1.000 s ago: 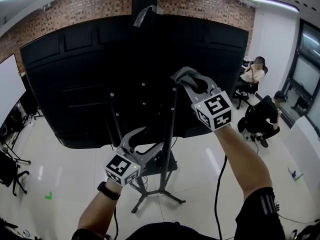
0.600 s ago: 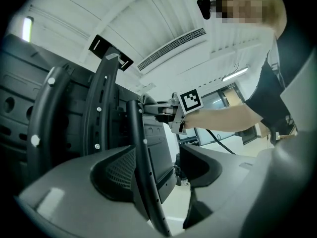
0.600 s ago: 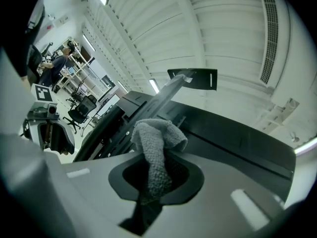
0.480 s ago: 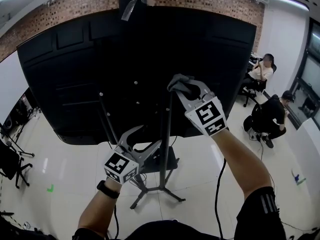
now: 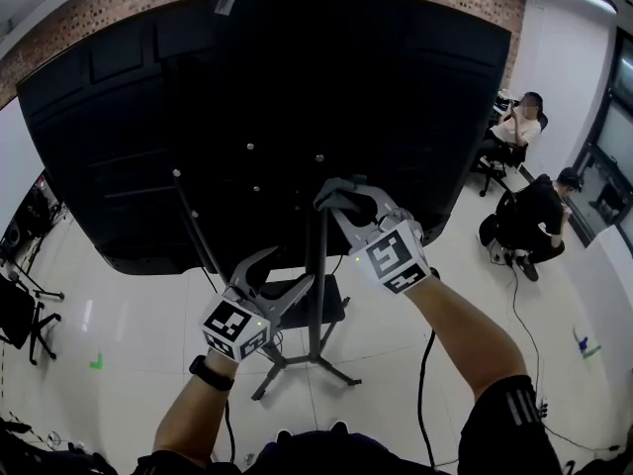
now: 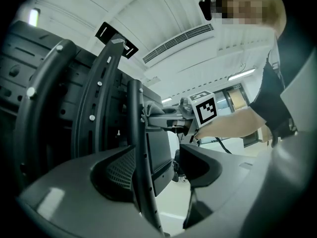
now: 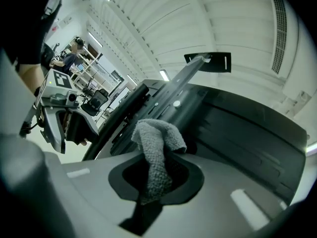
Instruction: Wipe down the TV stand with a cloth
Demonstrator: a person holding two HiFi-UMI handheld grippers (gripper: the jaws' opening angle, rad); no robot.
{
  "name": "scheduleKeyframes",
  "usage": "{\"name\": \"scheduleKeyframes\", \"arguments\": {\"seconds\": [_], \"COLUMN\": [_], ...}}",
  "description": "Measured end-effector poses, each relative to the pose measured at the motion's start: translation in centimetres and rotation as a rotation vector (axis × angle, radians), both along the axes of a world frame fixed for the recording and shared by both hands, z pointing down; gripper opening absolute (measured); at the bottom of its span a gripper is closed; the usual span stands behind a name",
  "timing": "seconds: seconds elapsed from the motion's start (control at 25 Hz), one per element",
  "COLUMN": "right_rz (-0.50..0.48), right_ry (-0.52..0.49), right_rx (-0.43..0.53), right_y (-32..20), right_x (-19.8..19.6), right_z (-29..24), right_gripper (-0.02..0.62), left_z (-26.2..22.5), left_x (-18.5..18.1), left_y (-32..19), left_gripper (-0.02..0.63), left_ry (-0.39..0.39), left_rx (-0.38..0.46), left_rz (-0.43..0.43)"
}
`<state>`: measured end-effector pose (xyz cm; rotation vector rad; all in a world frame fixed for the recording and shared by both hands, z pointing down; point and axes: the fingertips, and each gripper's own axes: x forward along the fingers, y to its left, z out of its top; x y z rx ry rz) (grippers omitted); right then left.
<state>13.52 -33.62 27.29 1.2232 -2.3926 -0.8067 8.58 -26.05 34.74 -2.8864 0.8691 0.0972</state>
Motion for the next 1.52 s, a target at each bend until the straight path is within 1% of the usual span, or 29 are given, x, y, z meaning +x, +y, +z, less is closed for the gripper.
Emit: {"name": "scheduleKeyframes", "arguments": {"seconds": [0.12, 0.32, 0.56, 0.96, 1.52], "right_rz": [-0.014, -0.006, -0.045, -0.099, -0.166], "right_ry": [0.031, 0.077, 0.117, 0.12, 0.111], "right_rx": [-0.019, -0.053, -0.083, -0.191, -0.353], "right_y": [0.2, 0.5, 1.3, 1.7, 1.9], "right_x": [-0.3, -0.4, -1.7, -2.8, -3.0], "right_z": [2.6, 6.4, 9.8, 16.2, 27.6], "right_gripper": [0.037, 0.038, 0.038, 0.038, 0.037], "left_z": [1.3, 3.3, 6.0, 10.4, 20.3], "left_x": [0.1, -0.1, -0.3, -0.6, -0.9], "left_y": [0.0, -0.3, -0.4, -0.5, -1.1], "left_gripper": [0.299, 0.299, 0.299, 0.3, 0.299], "left_ry": [0.0, -0.003, -0.006, -0.013, -0.043], "left_rx": [-0.024, -0.056, -0.096, -0.163, -0.305], "left_rz": [-0.001, -0.009, -0.012, -0.013, -0.03]}}
